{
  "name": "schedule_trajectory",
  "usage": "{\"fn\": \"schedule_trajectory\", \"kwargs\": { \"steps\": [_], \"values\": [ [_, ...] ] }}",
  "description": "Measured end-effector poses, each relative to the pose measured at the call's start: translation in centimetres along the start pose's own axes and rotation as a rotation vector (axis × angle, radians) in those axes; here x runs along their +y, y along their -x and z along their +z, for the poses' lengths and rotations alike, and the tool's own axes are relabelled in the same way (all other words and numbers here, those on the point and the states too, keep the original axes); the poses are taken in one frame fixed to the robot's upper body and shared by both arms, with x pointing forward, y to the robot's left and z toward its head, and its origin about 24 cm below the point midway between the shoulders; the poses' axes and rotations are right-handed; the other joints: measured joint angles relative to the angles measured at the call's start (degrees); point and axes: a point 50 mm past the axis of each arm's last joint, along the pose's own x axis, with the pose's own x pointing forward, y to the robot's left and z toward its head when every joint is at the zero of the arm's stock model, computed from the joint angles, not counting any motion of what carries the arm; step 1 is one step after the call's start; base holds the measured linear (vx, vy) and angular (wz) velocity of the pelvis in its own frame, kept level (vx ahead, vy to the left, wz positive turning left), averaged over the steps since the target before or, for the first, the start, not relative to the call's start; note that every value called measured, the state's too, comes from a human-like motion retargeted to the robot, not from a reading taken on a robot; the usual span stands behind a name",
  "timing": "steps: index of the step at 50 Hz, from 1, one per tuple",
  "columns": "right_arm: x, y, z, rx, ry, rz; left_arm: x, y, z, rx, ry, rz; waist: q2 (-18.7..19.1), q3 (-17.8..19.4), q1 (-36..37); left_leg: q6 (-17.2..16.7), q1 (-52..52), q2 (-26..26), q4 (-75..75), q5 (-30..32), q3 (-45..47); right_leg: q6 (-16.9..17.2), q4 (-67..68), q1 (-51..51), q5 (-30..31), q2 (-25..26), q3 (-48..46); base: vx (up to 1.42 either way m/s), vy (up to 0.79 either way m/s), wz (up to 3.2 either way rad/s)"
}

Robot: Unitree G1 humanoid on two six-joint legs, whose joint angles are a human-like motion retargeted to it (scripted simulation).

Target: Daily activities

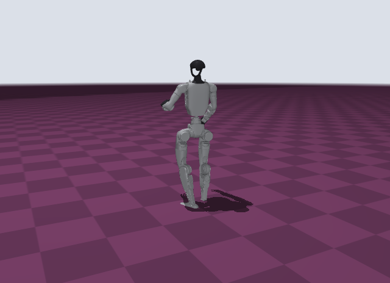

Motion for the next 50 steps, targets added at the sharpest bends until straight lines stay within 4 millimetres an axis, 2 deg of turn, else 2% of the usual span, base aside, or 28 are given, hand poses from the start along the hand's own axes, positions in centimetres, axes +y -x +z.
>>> {"fn": "schedule_trajectory", "kwargs": {
  "steps": [4,7,12,20,27,38,50],
  "values": [
    [-0.1,0.2,-0.6,0.022,-0.003,-0.014,-0.2,0.5,0.6,-0.037,-0.024,-0.066,0.41,-0.16,0.02,-0.08,0.17,-0.01,0.09,-0.16,0.06,0.03,-0.19,0.19,-0.23,0.04,0.17,0.00,0.00,0.00],
    [0.2,0.5,-1.1,0.042,-0.004,-0.003,0.3,-0.4,2.6,-0.135,-0.029,-0.066,0.77,-0.69,-0.16,-0.20,0.27,-0.03,0.13,-0.15,-0.03,0.05,-0.74,0.53,-0.07,0.04,0.22,0.00,0.00,0.00],
    [0.6,0.9,-1.8,0.067,0.017,0.042,3.1,-3.5,5.9,-0.305,-0.116,0.033,1.74,-2.09,-0.65,-0.21,0.30,-0.05,0.24,0.10,-0.39,0.28,-2.24,1.31,0.95,0.00,0.13,0.00,0.00,0.00],
    [0.6,1.2,-2.4,0.068,0.081,0.105,9.0,-8.6,11.8,-0.530,-0.291,0.330,3.52,-4.24,-1.94,0.11,-0.23,0.10,0.73,0.36,-0.80,0.93,-4.87,2.26,3.30,0.02,-0.06,0.00,0.00,0.00],
    [-0.1,1.1,-2.4,0.055,0.115,0.099,11.6,-11.0,14.9,-0.602,-0.362,0.493,4.53,-5.05,-2.40,0.10,-0.85,0.23,0.83,0.41,-0.62,1.47,-4.98,1.64,3.90,0.12,-0.08,0.00,0.00,0.00],
    [-0.7,0.9,-2.3,0.051,0.143,0.059,12.5,-12.1,16.1,-0.612,-0.360,0.583,4.77,-5.38,-2.18,0.10,-1.17,0.13,0.42,0.55,-0.15,1.92,-5.01,0.97,4.18,0.08,0.02,0.00,0.00,0.00],
    [-0.8,0.8,-2.4,0.055,0.184,0.051,12.9,-11.4,15.0,-0.571,-0.345,0.642,4.37,-5.25,-1.41,0.04,-0.96,-0.05,-0.42,0.94,0.11,2.00,-5.01,0.74,4.34,0.04,-0.02,0.00,0.00,0.00]
  ]
}}
